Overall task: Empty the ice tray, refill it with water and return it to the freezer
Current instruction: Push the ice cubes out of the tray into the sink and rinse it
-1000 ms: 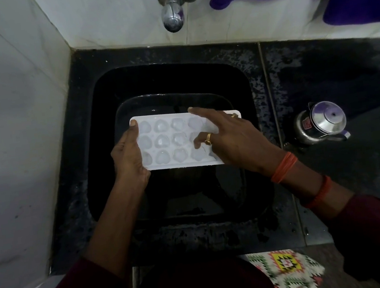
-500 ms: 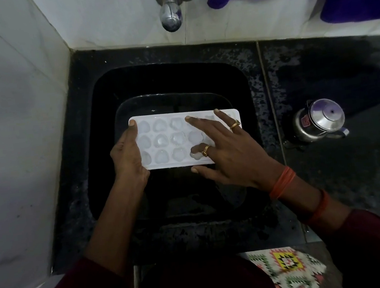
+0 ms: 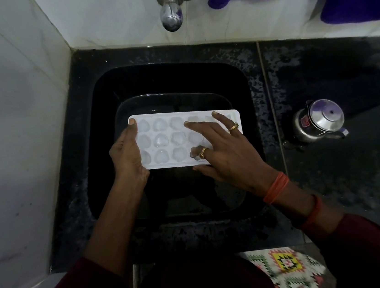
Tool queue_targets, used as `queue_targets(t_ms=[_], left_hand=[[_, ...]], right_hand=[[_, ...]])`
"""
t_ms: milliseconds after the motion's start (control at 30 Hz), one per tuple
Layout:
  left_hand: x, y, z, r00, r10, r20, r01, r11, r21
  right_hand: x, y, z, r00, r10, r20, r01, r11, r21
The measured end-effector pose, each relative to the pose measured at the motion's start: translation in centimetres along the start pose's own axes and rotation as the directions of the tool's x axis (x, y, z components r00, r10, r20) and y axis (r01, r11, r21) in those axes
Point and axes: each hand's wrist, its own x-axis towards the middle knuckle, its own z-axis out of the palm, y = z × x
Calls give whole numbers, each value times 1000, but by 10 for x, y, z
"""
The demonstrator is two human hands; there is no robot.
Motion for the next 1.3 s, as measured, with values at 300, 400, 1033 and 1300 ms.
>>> queue_targets(t_ms=[300, 400, 1033, 1300], left_hand=[[-1, -1, -2, 1000, -6, -12, 6, 1000, -16], [0, -2, -2, 1000, -8, -5, 8, 1000, -17], [5, -5, -4, 1000, -6, 2, 6, 1000, 0], [5, -4, -4, 1000, -13, 13, 13, 1000, -4]], right_hand=[[0, -4, 4, 1000, -3, -6, 3, 1000, -8], [-1, -3, 3, 999, 10, -38, -9, 1000, 24], [-3, 0, 11, 998, 53, 44, -54, 998, 24], [-1, 3, 1, 998, 50, -43, -48, 997, 56]])
